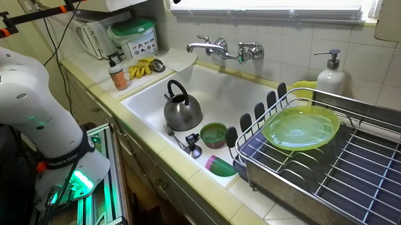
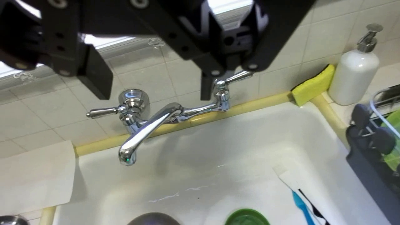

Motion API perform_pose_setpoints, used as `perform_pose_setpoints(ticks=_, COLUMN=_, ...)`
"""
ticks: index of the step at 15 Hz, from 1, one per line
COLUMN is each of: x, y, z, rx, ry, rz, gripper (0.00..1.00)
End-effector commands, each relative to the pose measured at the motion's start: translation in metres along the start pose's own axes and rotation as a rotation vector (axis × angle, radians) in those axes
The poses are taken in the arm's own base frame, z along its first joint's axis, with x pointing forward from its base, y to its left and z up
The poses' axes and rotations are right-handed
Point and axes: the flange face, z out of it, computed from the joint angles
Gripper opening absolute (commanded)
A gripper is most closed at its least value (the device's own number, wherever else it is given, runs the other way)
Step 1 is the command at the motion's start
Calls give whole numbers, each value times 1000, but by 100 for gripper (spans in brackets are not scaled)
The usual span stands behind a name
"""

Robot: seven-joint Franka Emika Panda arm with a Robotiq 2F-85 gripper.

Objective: Move the faucet to the right

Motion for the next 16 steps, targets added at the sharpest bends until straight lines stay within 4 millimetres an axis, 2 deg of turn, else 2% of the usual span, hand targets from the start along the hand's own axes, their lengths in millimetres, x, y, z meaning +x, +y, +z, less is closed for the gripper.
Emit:
perform_pose_setpoints(ticks=1, x=38, y=-32, z=39, rx=67, ry=-54, rz=-36, gripper=44)
perform_pose_setpoints(ticks=3, x=51, y=-49, z=58, rx=73, ry=-70, rz=-65, gripper=28)
perform_pose_setpoints(ticks=5, x=58, y=-68, z=78, rx=80, ry=-109, rz=-105, gripper=12)
perform_pose_setpoints(ticks=6, x=58, y=-79, z=91, rx=135, ry=-165, rz=-143, gripper=6)
perform_pose_setpoints(ticks=7, x=59, y=-83, z=101, rx=148, ry=-184, rz=-171, gripper=1)
perform_pose_setpoints(ticks=8, x=51, y=-73, z=84, rx=96, ry=-130, rz=-127, gripper=15)
perform_pose_setpoints(ticks=10, x=55, y=-82, z=101, rx=118, ry=-158, rz=-156, gripper=2)
perform_pose_setpoints(ticks=14, x=60, y=-84, z=103, rx=125, ry=-161, rz=-162, gripper=1)
perform_pose_setpoints(ticks=16, x=63, y=-75, z=115, rx=133, ry=-150, rz=-182, gripper=0)
